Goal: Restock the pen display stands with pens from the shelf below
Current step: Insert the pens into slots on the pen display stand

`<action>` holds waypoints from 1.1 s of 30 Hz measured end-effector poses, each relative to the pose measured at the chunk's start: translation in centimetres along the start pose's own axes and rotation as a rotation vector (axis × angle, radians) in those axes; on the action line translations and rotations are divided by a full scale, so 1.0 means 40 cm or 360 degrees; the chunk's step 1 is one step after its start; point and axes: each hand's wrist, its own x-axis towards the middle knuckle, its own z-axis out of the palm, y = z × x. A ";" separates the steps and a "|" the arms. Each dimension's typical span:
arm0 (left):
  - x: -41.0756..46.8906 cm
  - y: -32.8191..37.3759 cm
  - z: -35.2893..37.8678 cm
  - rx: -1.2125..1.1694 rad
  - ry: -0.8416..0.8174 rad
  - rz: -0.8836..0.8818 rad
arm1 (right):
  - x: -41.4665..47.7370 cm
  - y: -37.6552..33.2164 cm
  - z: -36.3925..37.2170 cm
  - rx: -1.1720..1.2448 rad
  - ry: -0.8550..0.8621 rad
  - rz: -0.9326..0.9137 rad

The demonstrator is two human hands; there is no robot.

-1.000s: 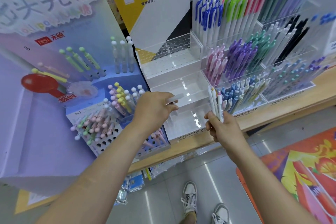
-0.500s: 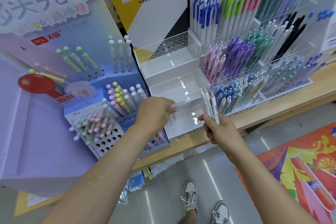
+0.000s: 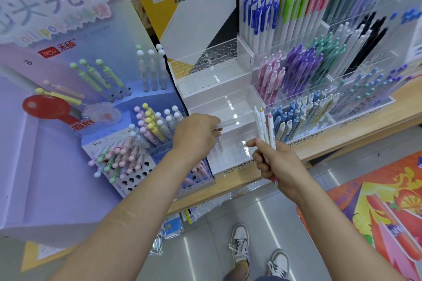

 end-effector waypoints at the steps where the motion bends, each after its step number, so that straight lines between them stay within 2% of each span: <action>1: 0.000 -0.004 0.000 -0.0014 0.0004 0.0000 | 0.000 -0.001 -0.001 0.0030 -0.0019 0.0012; 11: -0.007 0.004 0.004 0.0125 -0.0083 -0.0002 | -0.014 0.002 0.010 0.0333 -0.0348 0.0179; 13: -0.022 0.013 -0.019 -0.0251 0.0028 -0.0090 | -0.021 0.001 0.013 0.0346 -0.0440 0.0151; 15: -0.040 0.039 -0.055 -0.1071 0.0112 -0.0257 | -0.028 -0.002 0.014 0.0354 -0.0552 0.0145; 17: -0.054 0.068 -0.090 -0.1681 -0.0029 -0.0383 | -0.034 -0.006 0.017 0.0352 -0.0648 0.0151; 19: -0.054 0.076 -0.093 -0.1821 -0.0110 -0.0407 | -0.035 -0.009 0.021 0.0308 -0.0691 0.0136; 23: -0.045 0.063 -0.081 -0.1846 -0.0038 -0.0469 | -0.035 -0.015 0.027 0.0096 -0.0712 0.0095; 27: -0.045 0.053 -0.093 -0.1898 0.0089 -0.0447 | -0.026 -0.011 0.016 0.0115 -0.0534 0.0152; 30: -0.034 0.031 -0.114 -0.1929 0.0312 -0.0445 | -0.009 0.005 -0.006 0.0251 -0.0155 0.0184; 33: -0.020 0.011 -0.122 -0.1674 0.0474 -0.0409 | -0.003 0.019 -0.031 0.0242 0.0167 0.0109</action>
